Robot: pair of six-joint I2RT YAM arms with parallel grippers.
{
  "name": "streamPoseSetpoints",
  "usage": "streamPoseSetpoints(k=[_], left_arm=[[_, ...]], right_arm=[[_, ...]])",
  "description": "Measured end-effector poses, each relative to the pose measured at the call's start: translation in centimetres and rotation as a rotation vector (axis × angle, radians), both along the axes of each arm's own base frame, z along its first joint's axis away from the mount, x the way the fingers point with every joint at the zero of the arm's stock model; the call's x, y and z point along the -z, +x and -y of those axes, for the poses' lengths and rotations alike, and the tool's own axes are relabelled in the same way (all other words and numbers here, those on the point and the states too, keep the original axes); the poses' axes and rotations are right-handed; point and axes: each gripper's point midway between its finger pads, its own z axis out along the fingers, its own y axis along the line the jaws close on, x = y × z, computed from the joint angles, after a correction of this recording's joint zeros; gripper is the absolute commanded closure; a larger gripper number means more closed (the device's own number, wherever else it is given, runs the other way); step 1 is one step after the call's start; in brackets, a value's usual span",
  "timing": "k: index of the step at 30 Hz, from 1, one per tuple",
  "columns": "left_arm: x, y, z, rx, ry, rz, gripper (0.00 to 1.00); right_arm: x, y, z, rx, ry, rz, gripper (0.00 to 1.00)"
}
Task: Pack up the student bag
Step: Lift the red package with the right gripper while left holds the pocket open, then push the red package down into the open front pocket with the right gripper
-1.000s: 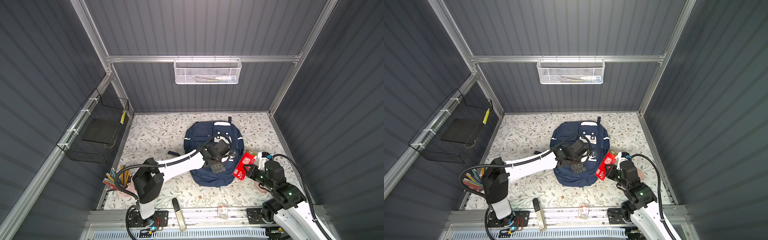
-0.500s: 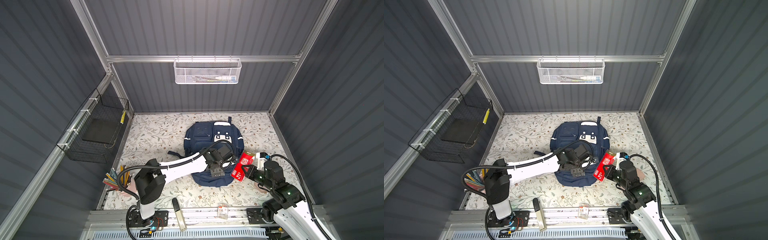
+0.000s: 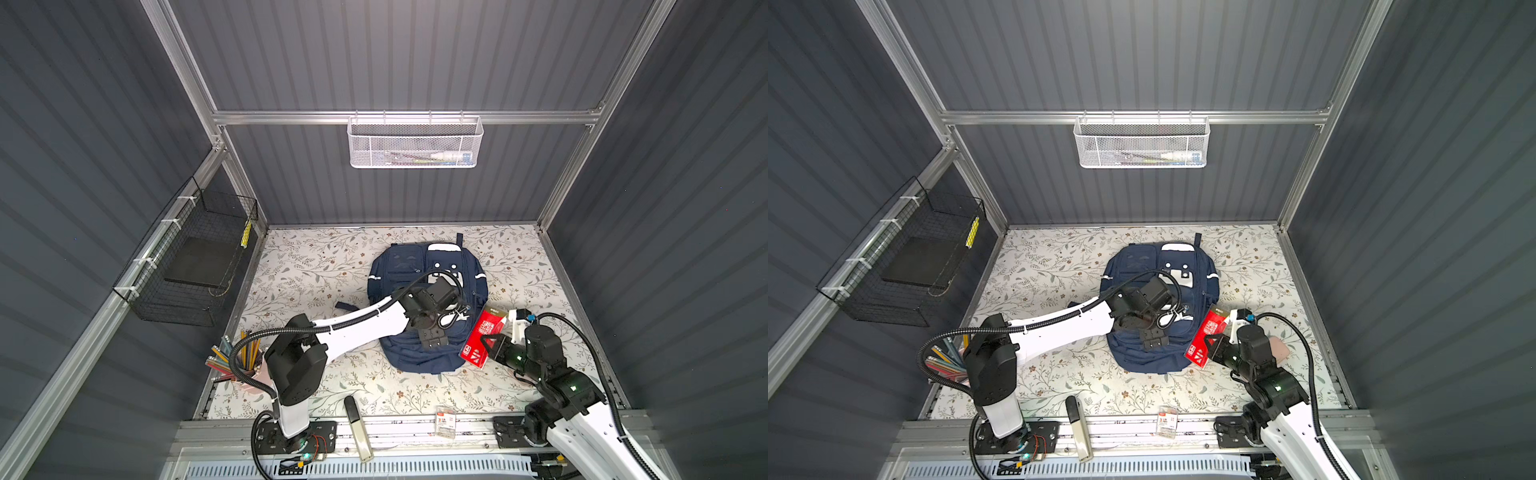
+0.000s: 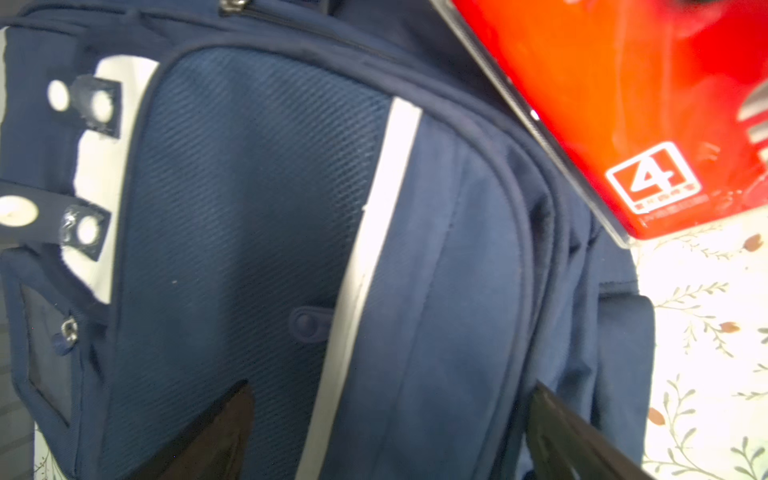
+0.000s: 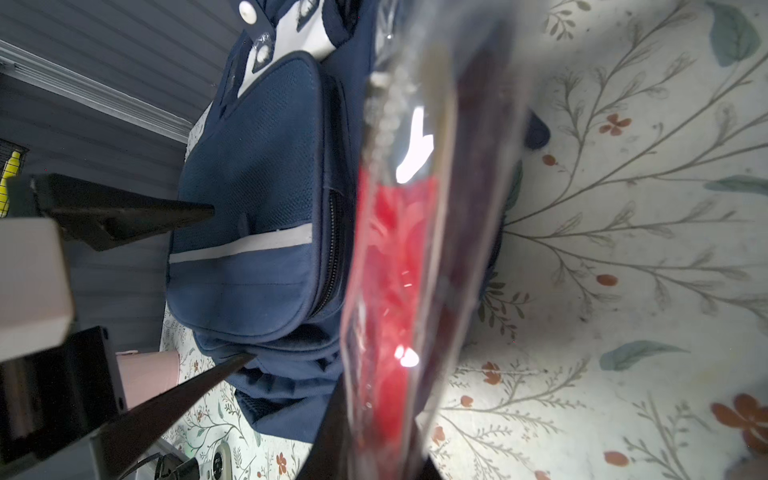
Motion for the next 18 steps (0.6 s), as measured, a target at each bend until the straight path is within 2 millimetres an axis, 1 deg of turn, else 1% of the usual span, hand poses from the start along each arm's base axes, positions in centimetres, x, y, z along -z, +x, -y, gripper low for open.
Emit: streamPoseSetpoints(k=[6, 9, 11, 12, 14, 15, 16, 17, 18], left_arm=[[0.3, -0.4, 0.1, 0.008, -0.002, -0.027, 0.00], [0.3, -0.5, 0.3, 0.007, -0.023, -0.045, 0.09], [0.3, -0.2, 0.2, -0.009, -0.022, -0.030, 0.23], [0.4, 0.0, 0.1, -0.021, -0.019, -0.029, 0.32], [1.1, -0.1, 0.3, -0.026, -0.004, -0.037, 0.69], [1.7, -0.2, 0.5, -0.025, 0.007, -0.050, 0.78], [2.3, -0.3, 0.8, -0.026, 0.015, -0.061, 0.79], [3.0, -0.2, 1.2, -0.032, 0.023, -0.069, 0.83], [3.5, 0.1, 1.4, -0.051, 0.021, -0.077, 0.94]], right_arm=[[0.0, 0.1, -0.1, -0.003, 0.003, 0.004, 1.00], [0.0, 0.1, -0.1, -0.003, 0.004, 0.004, 1.00], [0.0, 0.1, -0.1, -0.003, 0.004, 0.005, 1.00], [-0.1, 0.1, -0.1, -0.003, 0.005, 0.007, 1.00], [-0.1, 0.1, -0.1, -0.004, 0.005, 0.008, 1.00], [-0.1, 0.1, -0.1, -0.005, 0.005, 0.006, 1.00], [0.0, 0.1, -0.2, -0.006, 0.006, 0.004, 1.00], [0.0, 0.1, -0.2, -0.008, 0.007, 0.003, 1.00], [0.0, 0.0, -0.2, -0.010, 0.008, 0.001, 1.00]])
